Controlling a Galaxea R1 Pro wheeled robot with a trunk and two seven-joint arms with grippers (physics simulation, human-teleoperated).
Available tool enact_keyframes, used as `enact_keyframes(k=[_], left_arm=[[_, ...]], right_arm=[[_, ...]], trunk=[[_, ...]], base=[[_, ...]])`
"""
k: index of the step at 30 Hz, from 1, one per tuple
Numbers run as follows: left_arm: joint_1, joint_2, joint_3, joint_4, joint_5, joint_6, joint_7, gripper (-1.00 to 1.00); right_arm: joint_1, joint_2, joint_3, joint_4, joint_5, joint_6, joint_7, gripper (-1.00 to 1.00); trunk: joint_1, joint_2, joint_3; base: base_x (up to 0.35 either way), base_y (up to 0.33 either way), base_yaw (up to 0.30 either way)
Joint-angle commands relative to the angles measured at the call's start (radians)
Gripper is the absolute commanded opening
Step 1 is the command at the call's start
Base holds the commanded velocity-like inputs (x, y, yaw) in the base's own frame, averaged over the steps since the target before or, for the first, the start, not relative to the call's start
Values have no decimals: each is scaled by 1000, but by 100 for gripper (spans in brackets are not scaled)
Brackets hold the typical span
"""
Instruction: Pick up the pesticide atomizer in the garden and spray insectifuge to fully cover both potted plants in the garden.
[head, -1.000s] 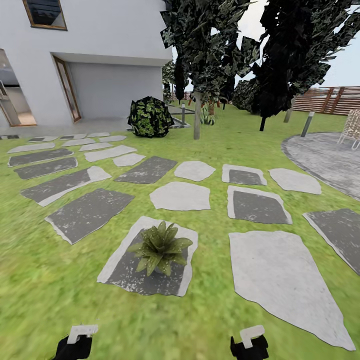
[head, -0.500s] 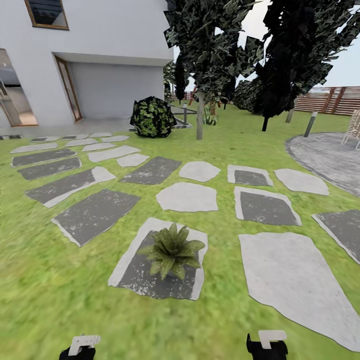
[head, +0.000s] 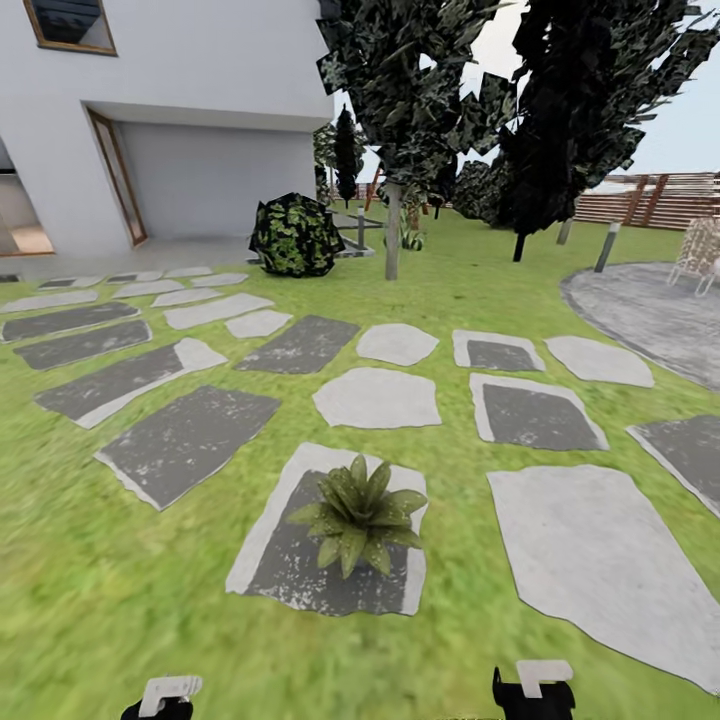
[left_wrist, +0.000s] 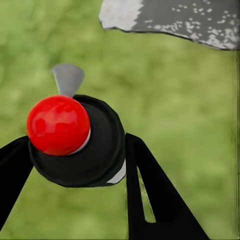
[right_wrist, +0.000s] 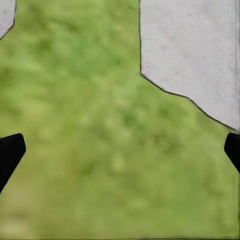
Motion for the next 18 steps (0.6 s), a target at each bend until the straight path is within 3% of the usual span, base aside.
enact_keyframes(k=[1, 18], left_arm=[[0, 0, 9, 1, -7, -3, -6, -100], [0, -4, 3, 17, -12, -1, -10, -100]], right_arm=[[-1, 0, -6, 1, 10, -2, -4, 100], [-1, 4, -6, 1, 9, -2, -4, 100]], trunk=[[0, 0, -1], [0, 0, -1]], base=[[28, 19, -289], [2, 1, -299]])
